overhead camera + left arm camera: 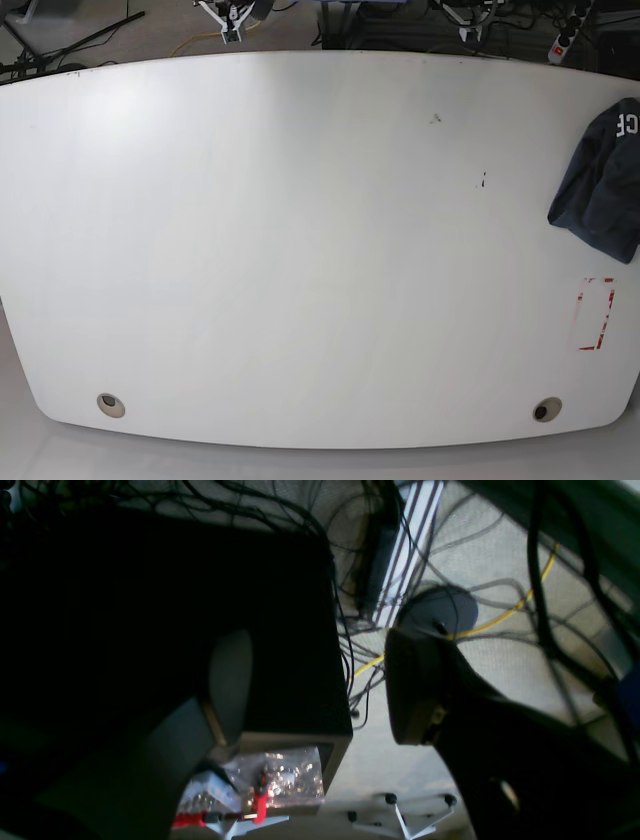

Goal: Fold the T-shirt properly

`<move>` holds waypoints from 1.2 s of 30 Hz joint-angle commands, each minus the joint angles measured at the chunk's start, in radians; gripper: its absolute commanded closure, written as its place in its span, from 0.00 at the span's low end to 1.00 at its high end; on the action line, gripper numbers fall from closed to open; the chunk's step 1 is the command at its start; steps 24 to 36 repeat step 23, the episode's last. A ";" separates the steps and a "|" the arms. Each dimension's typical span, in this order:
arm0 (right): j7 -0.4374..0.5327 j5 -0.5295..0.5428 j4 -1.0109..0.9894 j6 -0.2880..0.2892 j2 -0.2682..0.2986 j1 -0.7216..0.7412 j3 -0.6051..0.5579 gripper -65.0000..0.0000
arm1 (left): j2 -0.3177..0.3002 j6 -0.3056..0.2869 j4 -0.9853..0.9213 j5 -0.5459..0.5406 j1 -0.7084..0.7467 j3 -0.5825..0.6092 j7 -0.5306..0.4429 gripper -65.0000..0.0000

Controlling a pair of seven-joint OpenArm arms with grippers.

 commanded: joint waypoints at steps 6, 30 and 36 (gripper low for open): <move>0.001 -0.010 -0.068 -0.057 0.017 0.058 -0.005 0.81 | 0.018 0.049 -0.047 0.003 -0.053 0.030 0.005 0.41; -0.041 -0.010 -0.066 -0.057 0.011 0.075 -0.005 0.81 | 0.049 0.118 -0.048 0.000 -0.057 0.056 -0.001 0.41; -0.041 -0.010 -0.066 -0.057 0.011 0.075 -0.005 0.81 | 0.049 0.118 -0.048 0.000 -0.057 0.056 -0.001 0.41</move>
